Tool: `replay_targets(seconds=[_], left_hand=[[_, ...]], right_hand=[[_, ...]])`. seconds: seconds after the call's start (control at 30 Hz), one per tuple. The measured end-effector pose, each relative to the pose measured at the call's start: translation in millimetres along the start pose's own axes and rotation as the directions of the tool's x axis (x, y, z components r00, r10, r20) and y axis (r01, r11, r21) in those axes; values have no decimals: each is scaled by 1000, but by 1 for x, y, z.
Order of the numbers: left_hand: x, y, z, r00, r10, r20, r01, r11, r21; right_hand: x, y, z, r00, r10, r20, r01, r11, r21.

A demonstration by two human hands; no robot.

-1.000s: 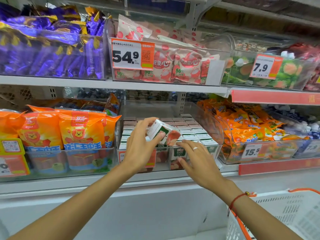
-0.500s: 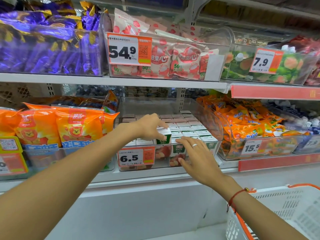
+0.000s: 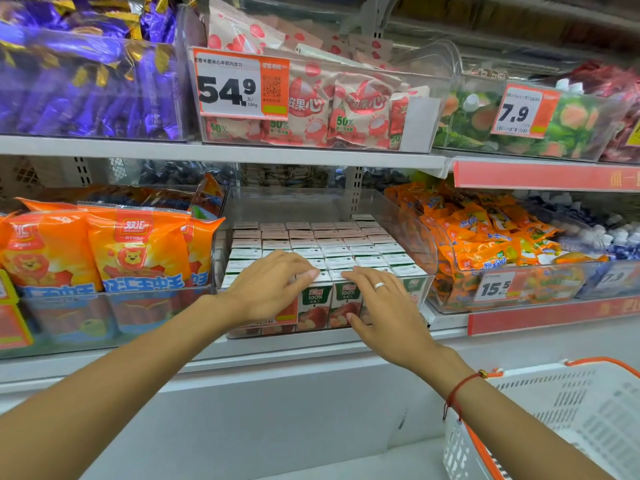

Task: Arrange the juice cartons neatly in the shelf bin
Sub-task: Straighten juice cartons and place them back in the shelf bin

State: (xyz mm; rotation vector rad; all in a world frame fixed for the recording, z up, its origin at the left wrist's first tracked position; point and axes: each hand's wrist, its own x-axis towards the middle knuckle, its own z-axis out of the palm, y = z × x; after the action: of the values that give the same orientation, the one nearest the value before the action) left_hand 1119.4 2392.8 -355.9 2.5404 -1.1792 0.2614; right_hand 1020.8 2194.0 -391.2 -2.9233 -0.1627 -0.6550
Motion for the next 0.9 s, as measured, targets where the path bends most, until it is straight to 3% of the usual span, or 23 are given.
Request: replay_targets(seconds=[0.17, 0.37, 0.53, 0.9], left_hand=[[32, -6, -14, 992, -85, 89, 79, 995, 64], [62, -12, -31, 949, -96, 299, 52, 987, 151], [78, -13, -33, 936, -104, 337, 17, 968, 250], [80, -12, -37, 896, -119, 427, 37, 980, 197]], right_hand=[[1, 2, 1, 1000, -4, 9, 5, 1000, -4], [0, 3, 2, 1000, -11, 9, 12, 1000, -2], [1, 3, 4, 1000, -7, 7, 7, 1000, -2], [2, 3, 3, 1000, 5, 9, -5, 1000, 9]])
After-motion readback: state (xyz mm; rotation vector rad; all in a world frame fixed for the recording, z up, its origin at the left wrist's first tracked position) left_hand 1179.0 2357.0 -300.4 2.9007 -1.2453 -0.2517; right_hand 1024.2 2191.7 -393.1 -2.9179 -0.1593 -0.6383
